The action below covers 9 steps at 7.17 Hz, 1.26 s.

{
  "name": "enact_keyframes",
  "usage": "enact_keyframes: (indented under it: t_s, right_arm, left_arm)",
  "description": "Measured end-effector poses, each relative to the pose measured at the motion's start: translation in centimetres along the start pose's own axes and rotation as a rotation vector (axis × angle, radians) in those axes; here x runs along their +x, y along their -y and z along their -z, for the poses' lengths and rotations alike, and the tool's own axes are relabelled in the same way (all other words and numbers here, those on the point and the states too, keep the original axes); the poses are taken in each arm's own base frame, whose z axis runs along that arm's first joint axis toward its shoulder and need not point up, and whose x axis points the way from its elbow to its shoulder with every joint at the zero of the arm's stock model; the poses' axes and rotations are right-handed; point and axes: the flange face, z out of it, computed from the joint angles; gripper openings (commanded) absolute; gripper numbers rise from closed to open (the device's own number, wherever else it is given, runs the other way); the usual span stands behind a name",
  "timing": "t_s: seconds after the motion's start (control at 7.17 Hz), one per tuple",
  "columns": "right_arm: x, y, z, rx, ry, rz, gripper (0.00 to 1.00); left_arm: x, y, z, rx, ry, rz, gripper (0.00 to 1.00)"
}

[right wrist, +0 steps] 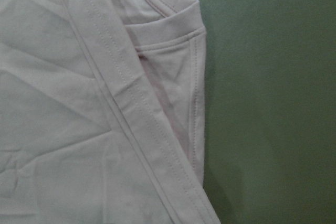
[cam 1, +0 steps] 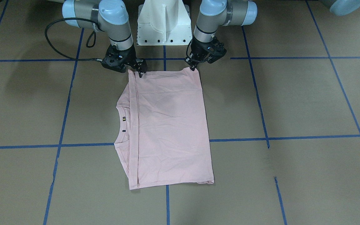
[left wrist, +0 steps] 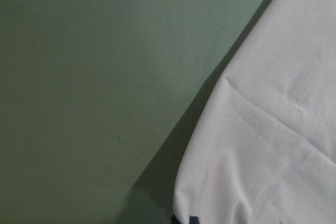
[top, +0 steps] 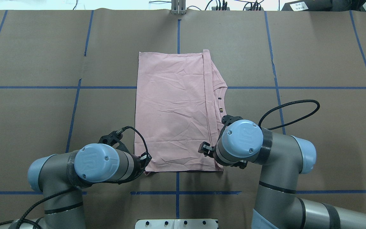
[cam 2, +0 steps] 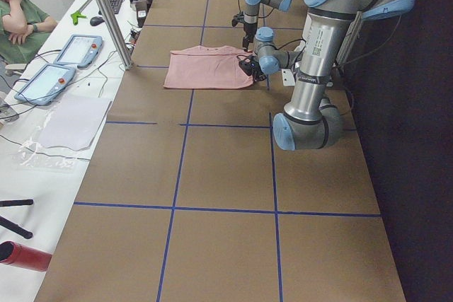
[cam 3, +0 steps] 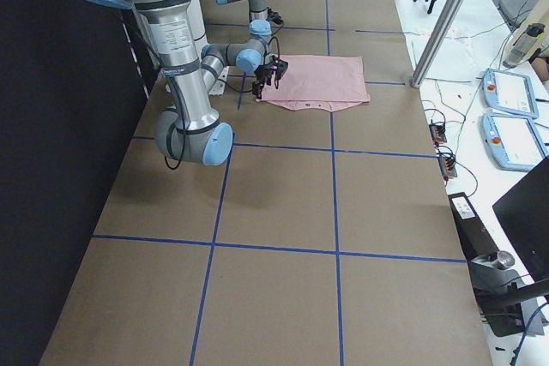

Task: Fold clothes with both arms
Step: 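Grasp the two near corners of the shirt with both grippers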

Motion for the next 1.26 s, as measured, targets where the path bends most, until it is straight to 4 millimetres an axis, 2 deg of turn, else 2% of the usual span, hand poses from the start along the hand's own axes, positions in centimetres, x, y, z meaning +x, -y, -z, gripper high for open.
enact_keyframes:
  t_s: [0.84, 1.12, 1.26]
  right_arm:
    - [-0.5, -1.0, -3.8, 0.0, -0.005, 0.022, 1.0]
    - [-0.5, -0.9, -3.8, -0.003, 0.006, 0.023, 1.0]
    - [-0.5, -0.6, -2.9, -0.004, 0.018, 0.019, 1.0]
  left_arm:
    - [0.1, -0.1, 0.3, -0.003, -0.005, -0.001, 0.0]
    - [0.1, -0.1, 0.3, -0.003, -0.004, -0.001, 0.0]
    - [0.1, -0.1, 0.3, -0.004, -0.003, -0.001, 0.0]
